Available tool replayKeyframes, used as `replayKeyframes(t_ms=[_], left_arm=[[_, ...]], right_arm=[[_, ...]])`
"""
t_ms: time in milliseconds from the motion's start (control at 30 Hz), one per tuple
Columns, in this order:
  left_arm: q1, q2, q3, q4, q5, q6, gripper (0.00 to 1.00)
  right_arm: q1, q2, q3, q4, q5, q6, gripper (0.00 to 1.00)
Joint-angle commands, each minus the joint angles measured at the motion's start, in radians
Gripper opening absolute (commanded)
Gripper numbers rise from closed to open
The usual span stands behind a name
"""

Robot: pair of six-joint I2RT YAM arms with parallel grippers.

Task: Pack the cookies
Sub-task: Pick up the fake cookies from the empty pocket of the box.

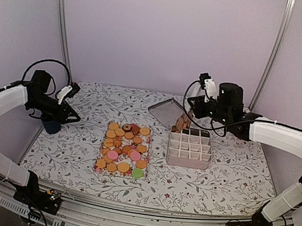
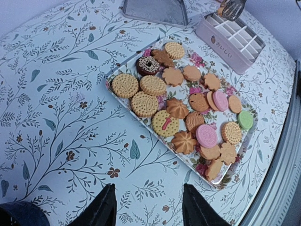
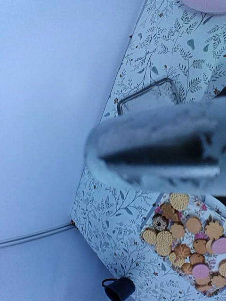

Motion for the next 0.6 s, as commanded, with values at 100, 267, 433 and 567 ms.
replayKeyframes(t_ms=[100,267,433,567], left_arm=[[0.009,-0.013,0.005,-0.006,0.018,-0.003,0.49],[0.009,-0.017,0.008,-0.006,0.014,-0.006,0.49],[0.009,-0.020,0.003,-0.006,0.007,-0.003,0.49],[0.009,-0.016,0.005,-0.005,0.011,-0.004,0.49]], right_arm=[[-0.073,-0.062,-0.042,0.009,0.030,-0.020,0.09],[-0.076,-0.024,-0.029,0.009,0.016,-0.025,0.11],[-0.076,0.005,-0.012,0.011,0.016,-0.026,0.15],[-0.076,0.022,-0.001,0.010,0.021,-0.032,0.17]])
